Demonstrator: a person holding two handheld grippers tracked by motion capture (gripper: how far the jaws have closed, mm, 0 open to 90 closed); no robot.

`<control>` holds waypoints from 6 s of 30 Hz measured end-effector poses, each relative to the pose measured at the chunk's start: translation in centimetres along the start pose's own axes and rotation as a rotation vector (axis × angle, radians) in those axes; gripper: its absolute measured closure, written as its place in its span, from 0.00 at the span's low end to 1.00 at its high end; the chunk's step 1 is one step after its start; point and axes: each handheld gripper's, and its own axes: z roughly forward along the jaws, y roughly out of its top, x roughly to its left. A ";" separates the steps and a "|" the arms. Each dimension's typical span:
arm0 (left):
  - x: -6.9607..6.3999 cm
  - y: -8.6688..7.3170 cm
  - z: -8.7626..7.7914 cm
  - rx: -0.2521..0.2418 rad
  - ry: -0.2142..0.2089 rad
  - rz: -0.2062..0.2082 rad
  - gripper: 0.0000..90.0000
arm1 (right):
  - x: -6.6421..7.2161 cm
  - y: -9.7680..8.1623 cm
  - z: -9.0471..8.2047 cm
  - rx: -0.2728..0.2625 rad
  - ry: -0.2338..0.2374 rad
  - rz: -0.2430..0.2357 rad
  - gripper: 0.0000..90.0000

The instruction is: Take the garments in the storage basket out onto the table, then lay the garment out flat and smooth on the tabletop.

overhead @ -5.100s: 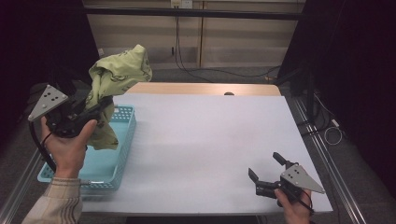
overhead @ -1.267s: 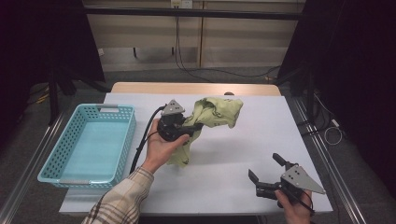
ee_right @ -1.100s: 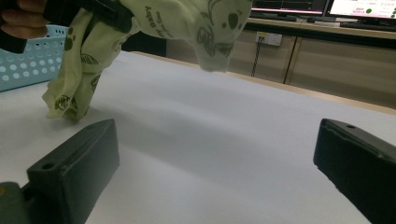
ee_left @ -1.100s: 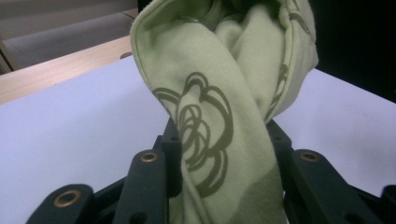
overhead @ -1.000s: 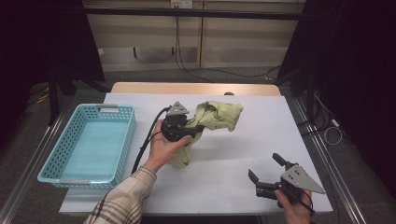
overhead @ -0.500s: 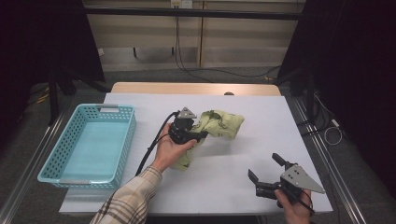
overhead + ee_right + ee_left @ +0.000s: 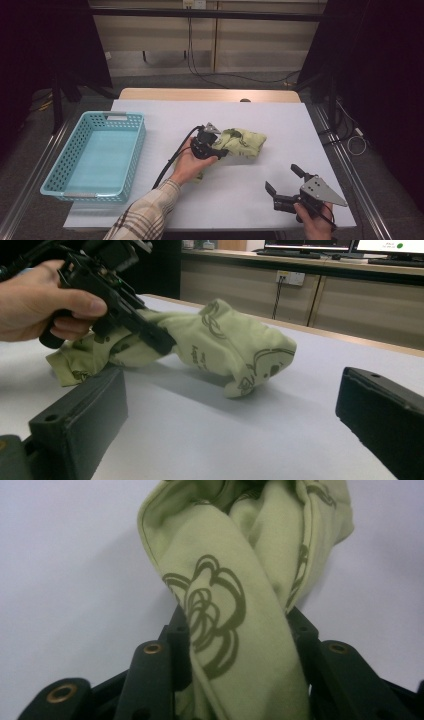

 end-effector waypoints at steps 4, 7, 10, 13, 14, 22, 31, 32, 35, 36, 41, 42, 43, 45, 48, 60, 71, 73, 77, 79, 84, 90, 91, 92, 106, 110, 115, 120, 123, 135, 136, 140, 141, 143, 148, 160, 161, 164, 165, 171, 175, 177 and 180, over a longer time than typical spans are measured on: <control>-0.4 -0.4 1.1 0.026 0.016 0.063 0.63 | 0.0 0.0 0.0 0.002 0.001 -0.002 0.00; -0.3 -0.5 1.4 0.034 0.010 0.060 0.62 | 0.0 0.0 0.0 0.003 0.004 0.000 0.00; -0.4 -0.5 1.6 0.047 0.013 0.078 0.62 | 0.0 0.0 0.1 0.004 0.006 -0.001 0.00; -0.6 -0.7 2.1 0.078 0.030 0.101 0.58 | 0.1 0.0 0.1 0.003 0.010 -0.003 0.00; -0.8 -0.8 2.2 0.080 0.035 0.109 0.57 | 0.1 0.0 0.1 0.001 0.012 -0.003 0.00; -1.4 -0.9 2.3 0.093 -0.008 0.153 0.26 | 0.0 0.0 0.2 0.013 -0.001 -0.001 0.00; 0.1 -0.8 -0.6 -0.033 -0.008 0.073 0.06 | -0.3 0.1 0.8 0.009 -0.012 0.005 0.00; 0.3 -0.9 -1.1 -0.043 0.010 0.068 0.06 | -0.3 0.2 0.8 0.012 -0.014 0.006 0.00; 1.0 -1.3 -2.7 -0.098 0.030 0.019 0.06 | -0.4 0.3 0.9 0.013 -0.018 -0.009 0.00; 1.1 -1.5 -3.4 -0.116 0.025 -0.001 0.06 | -0.4 0.4 0.9 0.010 -0.023 -0.007 0.00; 1.5 -2.1 -5.8 -0.175 0.060 0.004 0.06 | -0.3 1.0 1.2 0.005 -0.022 -0.018 0.00; 1.5 -2.1 -6.0 -0.175 0.073 0.014 0.06 | -0.2 1.2 1.4 0.004 -0.020 -0.024 0.00; 1.3 -2.2 -6.5 -0.181 0.081 0.023 0.06 | -0.1 1.3 1.5 0.001 -0.014 -0.019 0.00; 1.1 -2.6 -7.3 -0.211 0.095 0.017 0.07 | 0.1 1.5 1.8 0.009 -0.010 -0.029 0.00; 1.1 -3.3 -8.3 -0.224 0.091 0.025 0.07 | 0.3 1.8 2.3 0.008 0.007 -0.030 0.00; 0.5 -5.3 -9.9 -0.278 0.116 0.012 0.07 | -0.2 2.9 4.5 0.053 0.030 0.013 0.00; 0.9 -5.6 -9.5 -0.252 0.135 0.028 0.07 | -1.5 4.5 8.6 0.152 0.055 0.025 0.08; 0.8 -5.5 -9.5 -0.258 0.143 0.025 0.07 | -1.6 4.8 9.3 0.171 0.062 0.026 0.09; 0.6 -5.2 -9.2 -0.299 0.150 0.031 0.07 | -2.0 5.1 10.3 0.172 0.049 -0.003 0.13; 0.7 -5.2 -8.9 -0.308 0.140 0.029 0.07 | -2.2 5.1 10.8 0.195 0.049 -0.005 0.16; 0.9 -5.1 -7.4 -0.290 0.164 0.034 0.08 | -2.7 5.0 12.8 0.285 0.098 0.003 0.24; 1.3 -3.7 -6.4 -0.237 0.163 0.031 0.08 | -2.7 5.1 15.3 0.359 0.140 -0.008 0.37; 1.3 -3.4 -6.1 -0.223 0.157 0.042 0.07 | -2.6 5.0 15.7 0.370 0.139 -0.014 0.39; 1.4 -3.2 -6.0 -0.194 0.142 0.059 0.07 | -2.5 4.9 16.0 0.378 0.144 -0.022 0.40; -0.1 -3.3 -5.2 -0.148 0.083 0.088 0.33 | -1.9 4.4 16.2 0.336 0.130 -0.078 0.94; -0.5 -3.1 -4.9 -0.175 0.098 0.088 0.37 | -1.8 5.9 15.3 0.265 0.138 -0.079 0.94; 0.0 -3.1 -5.1 -0.175 0.119 0.057 0.54 | -1.9 8.1 14.0 0.176 0.146 -0.074 0.95; 0.7 -2.9 -6.4 -0.225 0.074 0.012 0.97 | -2.2 9.1 13.3 0.127 0.148 -0.072 0.95; 1.1 -2.6 -7.7 -0.260 0.089 0.002 0.98 | -2.5 9.4 13.0 0.115 0.142 -0.062 0.95; 2.6 -1.5 -12.1 -0.374 0.129 -0.031 0.98 | -4.4 10.2 11.6 0.085 0.084 -0.042 0.94; 2.6 -1.6 -11.8 -0.368 0.134 -0.031 0.98 | -4.4 10.1 11.7 0.089 0.082 -0.047 0.94; 3.3 -2.3 -10.5 -0.296 0.141 -0.042 0.97 | -4.2 9.2 12.3 0.124 0.098 -0.046 0.94; 3.4 -2.4 -10.1 -0.287 0.145 -0.049 0.93 | -4.2 9.1 12.5 0.128 0.106 -0.044 0.94; 3.5 -2.6 -9.7 -0.267 0.149 -0.038 0.82 | -3.9 8.9 12.7 0.142 0.120 -0.044 0.94; 2.3 -2.1 -9.5 -0.289 0.139 0.019 0.65 | -2.5 8.2 13.8 0.180 0.189 -0.063 0.94; -1.7 -1.3 -6.9 -0.273 -0.020 0.115 0.45 | 1.8 9.0 14.5 0.162 0.313 -0.087 0.94; -2.0 -1.4 -6.5 -0.266 -0.021 0.130 0.43 | 2.0 9.0 14.6 0.164 0.314 -0.096 0.94; -2.4 -1.5 -5.8 -0.247 -0.039 0.144 0.44 | 2.5 8.8 14.8 0.173 0.330 -0.104 0.94; -2.5 -1.5 -5.5 -0.226 -0.049 0.148 0.47 | 2.6 8.8 14.9 0.175 0.335 -0.105 0.94; -2.6 -1.5 -4.5 -0.200 -0.093 0.103 0.76 | 3.1 8.8 14.9 0.164 0.365 -0.105 0.94; -2.3 -1.6 -4.9 -0.205 -0.115 0.116 0.98 | 3.3 8.9 14.9 0.160 0.379 -0.100 0.94; -2.1 -1.7 -5.1 -0.202 -0.122 0.115 0.98 | 3.3 8.8 14.9 0.159 0.383 -0.097 0.92; -1.6 -1.6 -5.8 -0.218 -0.101 0.108 0.99 | 3.1 8.8 14.9 0.156 0.378 -0.085 0.79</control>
